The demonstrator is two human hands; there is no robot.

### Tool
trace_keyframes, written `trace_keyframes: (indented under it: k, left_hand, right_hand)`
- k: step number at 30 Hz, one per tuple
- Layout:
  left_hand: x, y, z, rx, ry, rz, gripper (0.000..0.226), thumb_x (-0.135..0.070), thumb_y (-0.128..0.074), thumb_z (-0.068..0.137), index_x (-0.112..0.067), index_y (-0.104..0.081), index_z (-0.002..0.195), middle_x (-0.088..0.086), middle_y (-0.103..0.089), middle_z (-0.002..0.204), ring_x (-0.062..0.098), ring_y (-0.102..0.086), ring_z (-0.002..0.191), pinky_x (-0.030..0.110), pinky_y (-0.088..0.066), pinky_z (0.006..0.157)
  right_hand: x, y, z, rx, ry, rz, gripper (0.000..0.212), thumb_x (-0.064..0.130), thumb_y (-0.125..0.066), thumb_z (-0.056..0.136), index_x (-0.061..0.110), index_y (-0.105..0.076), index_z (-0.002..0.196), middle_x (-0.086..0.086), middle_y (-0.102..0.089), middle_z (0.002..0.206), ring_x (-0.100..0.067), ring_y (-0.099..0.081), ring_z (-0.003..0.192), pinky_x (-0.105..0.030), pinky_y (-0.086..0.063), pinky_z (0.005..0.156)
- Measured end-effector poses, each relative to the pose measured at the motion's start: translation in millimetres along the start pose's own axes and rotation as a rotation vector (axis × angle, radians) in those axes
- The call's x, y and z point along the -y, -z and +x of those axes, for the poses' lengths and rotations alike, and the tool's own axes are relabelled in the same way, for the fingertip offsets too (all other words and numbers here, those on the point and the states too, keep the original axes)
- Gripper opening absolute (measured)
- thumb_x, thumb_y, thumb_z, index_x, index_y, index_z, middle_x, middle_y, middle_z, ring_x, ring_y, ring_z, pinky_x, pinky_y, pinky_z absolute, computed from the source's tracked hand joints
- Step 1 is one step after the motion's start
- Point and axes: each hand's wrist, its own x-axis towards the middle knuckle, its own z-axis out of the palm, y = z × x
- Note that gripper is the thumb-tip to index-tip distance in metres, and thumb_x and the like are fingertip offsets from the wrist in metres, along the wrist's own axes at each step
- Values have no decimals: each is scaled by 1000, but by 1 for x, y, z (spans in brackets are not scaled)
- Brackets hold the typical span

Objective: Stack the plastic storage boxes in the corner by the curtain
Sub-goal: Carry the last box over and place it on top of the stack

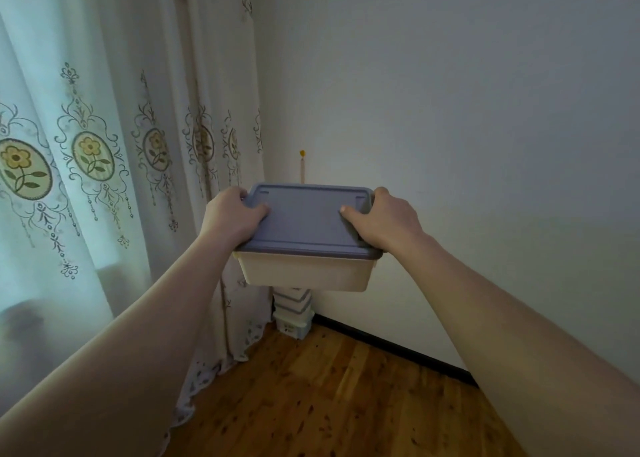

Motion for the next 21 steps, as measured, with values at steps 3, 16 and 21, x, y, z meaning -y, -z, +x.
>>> trace_keyframes:
  k: [3, 16, 21]
  left_hand:
    - [-12, -34, 29, -1, -5, 12, 50, -45, -67, 82, -11, -60, 119, 2, -58, 100, 18, -50, 85, 31, -36, 71]
    - [-16, -145, 120, 14, 8, 69, 54, -47, -65, 83, -13, -58, 124, 6, -64, 114, 16, -49, 87, 30, -37, 73]
    - [3, -164, 149, 13, 28, 61, 60, -47, -66, 81, -15, -55, 130, 5, -64, 120, 23, -58, 102, 28, -38, 75]
  right_hand:
    - [-20, -10, 42, 8, -1, 10, 72, 68, -53, 86, 11, -46, 130, -10, -63, 116, -27, -58, 95, -31, -37, 68]
    - [-84, -62, 171, 60, 24, 78, 69, 64, -57, 85, 12, -47, 130, -10, -63, 119, -31, -60, 104, -31, -37, 71]
    - [-83, -92, 204, 82, 37, 101, 68, 63, -58, 86, 12, -48, 129, -10, -63, 119, -30, -60, 102, -30, -36, 70]
